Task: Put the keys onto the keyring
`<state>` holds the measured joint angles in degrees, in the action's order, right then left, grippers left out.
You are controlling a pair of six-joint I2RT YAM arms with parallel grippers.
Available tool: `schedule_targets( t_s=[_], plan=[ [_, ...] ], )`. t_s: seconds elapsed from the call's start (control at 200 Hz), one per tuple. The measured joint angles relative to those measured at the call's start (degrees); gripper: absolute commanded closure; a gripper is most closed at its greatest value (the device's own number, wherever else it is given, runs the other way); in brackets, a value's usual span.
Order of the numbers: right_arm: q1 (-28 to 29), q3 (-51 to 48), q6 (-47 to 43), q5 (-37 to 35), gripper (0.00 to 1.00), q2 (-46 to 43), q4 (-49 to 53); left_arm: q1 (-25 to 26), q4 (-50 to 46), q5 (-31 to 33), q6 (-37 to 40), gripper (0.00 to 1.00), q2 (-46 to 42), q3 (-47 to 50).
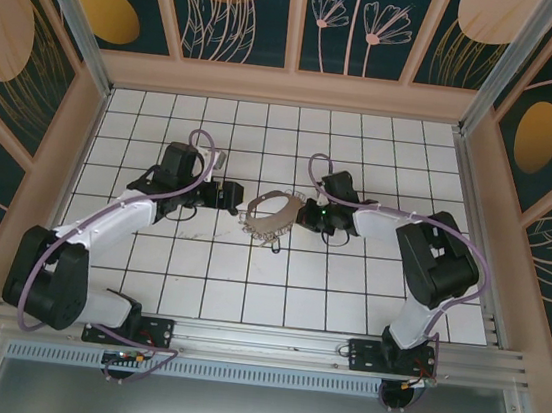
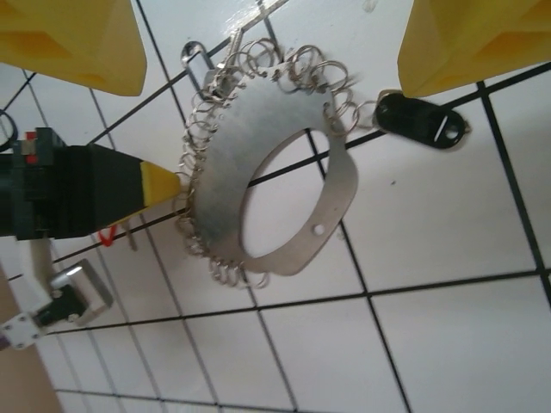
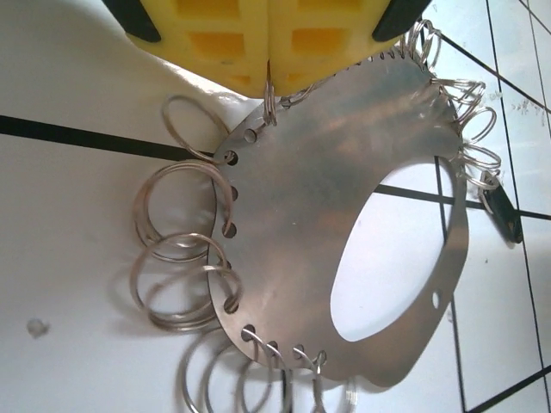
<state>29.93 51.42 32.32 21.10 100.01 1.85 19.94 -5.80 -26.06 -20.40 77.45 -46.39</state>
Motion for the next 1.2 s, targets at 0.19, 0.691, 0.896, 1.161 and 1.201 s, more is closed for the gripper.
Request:
schedule_targets(
  t_s=[0.19,0.691,0.896,1.161,1.201],
  plan=[
    [2.4,2.1,-7.5,-3.3,1.00,-2.7,3.4,0.0,7.0,-3.5,-1.5,0.24,-4.8,1.9],
    [5.8,-7.2,-41.6,-6.1,1.00,-16.7,-5.4,0.0,29.2,-10.6,6.0,0.19,-5.5,12.5],
    [5.8,-11.7,-54.2,-0.4,1.00,-21.0,-10.1,0.2,33.7,-14.0,10.8,0.24,-5.9,13.1],
    [5.8,-17.4,-64.2,4.8,1.00,-27.3,-18.1,1.0,34.5,-22.2,23.3,0.35,-6.1,13.4],
    [5.8,-18.4,-65.2,5.6,1.00,-28.0,-19.5,1.3,35.2,-23.1,24.5,0.37,-5.4,13.5]
  ],
)
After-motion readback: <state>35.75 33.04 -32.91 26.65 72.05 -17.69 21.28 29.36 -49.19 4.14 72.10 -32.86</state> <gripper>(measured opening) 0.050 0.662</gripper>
